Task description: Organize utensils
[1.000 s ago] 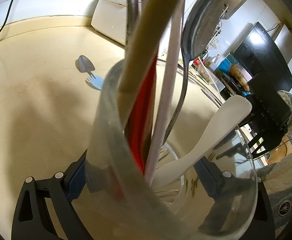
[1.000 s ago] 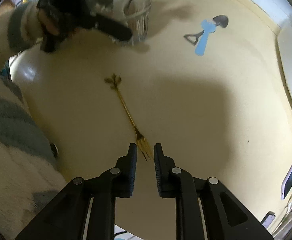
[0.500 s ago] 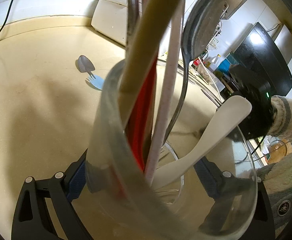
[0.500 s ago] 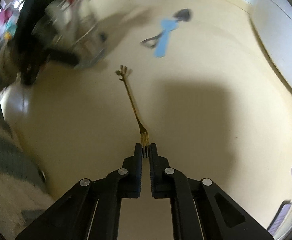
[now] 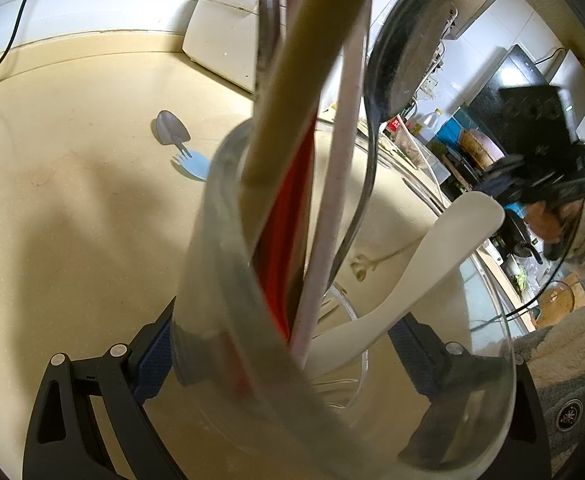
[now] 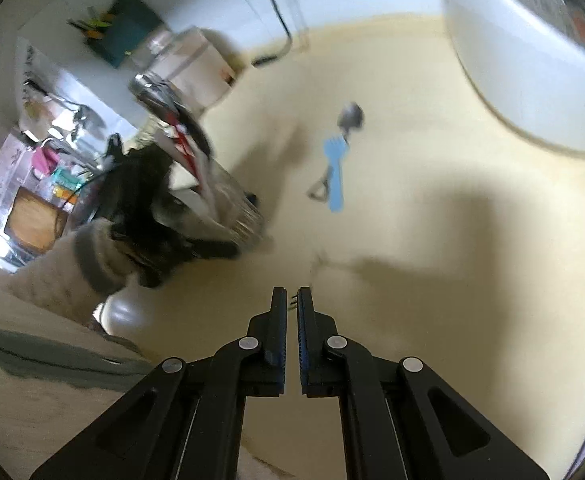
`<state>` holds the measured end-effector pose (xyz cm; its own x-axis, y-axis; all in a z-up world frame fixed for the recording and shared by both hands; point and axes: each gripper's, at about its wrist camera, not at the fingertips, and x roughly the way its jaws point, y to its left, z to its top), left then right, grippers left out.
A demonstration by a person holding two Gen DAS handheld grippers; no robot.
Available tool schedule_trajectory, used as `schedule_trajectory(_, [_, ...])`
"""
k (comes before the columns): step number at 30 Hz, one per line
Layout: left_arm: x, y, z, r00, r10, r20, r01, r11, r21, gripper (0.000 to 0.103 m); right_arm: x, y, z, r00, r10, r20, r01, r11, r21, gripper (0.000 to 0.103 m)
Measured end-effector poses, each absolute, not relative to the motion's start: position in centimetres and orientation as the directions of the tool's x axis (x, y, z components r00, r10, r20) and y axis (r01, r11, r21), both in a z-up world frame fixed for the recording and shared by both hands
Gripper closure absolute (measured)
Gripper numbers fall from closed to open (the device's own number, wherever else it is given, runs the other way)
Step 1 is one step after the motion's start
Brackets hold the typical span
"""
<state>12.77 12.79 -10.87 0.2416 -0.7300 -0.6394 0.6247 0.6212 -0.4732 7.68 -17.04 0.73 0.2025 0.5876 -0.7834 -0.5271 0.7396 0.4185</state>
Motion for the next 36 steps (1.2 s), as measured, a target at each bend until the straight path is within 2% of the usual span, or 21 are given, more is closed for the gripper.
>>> schedule_trajectory(4, [12.8,12.8,-10.9,0.242,-0.729,-0.64,0.625,0.622,-0.471,0.007,7.5,-16.7,3.7,0.22,0.61,-0.761,-0.57,0.713,0.407,0.098])
schedule_trajectory(7, [12.8,12.8,-10.9,0.243,-0.728,-0.641,0.625,0.623,-0.47,0.007,7.8,-15.9,3.5,0.209,0.572,-0.793,-0.587,0.722,0.366,0.098])
schedule_trajectory(11, [12.8,12.8,-10.9,0.242,-0.729,-0.641,0.625,0.622,-0.471,0.007,7.8,-16.7,-0.3,0.124,0.506,-0.853,-0.527,0.762,0.375,0.097])
schedule_trajectory(16, [12.9,12.7,-10.9,0.239,-0.733,-0.637,0.624,0.619,-0.478,0.007,8.1,-15.3,-5.0,0.122,0.364,-0.923,-0.547,0.801,0.243,0.091])
schedule_trajectory(23, [12.7,12.1,-10.8,0.246,-0.724,-0.645,0.627,0.626,-0.464,0.007,6.3,-14.4,-8.4,0.083,0.205,-0.975,-0.634,0.766,0.108,0.087])
schedule_trajectory(25, [12.7,12.1,-10.8,0.244,-0.727,-0.641,0.625,0.624,-0.47,0.007,5.5,-16.1,-8.2,0.053,0.211,-0.976,-0.609,0.781,0.136,0.087])
schedule_trajectory(32, [12.7,12.1,-10.9,0.244,-0.727,-0.642,0.625,0.624,-0.469,0.007,3.4,-22.4,-8.5,-0.072,0.486,-0.871,-0.318,0.817,0.482,0.087])
schedule_trajectory(36, [12.7,12.1,-10.9,0.245,-0.727,-0.642,0.625,0.624,-0.468,0.007,2.5,-22.9,-10.9,-0.069,0.522,-0.85,-0.207,0.827,0.524,0.087])
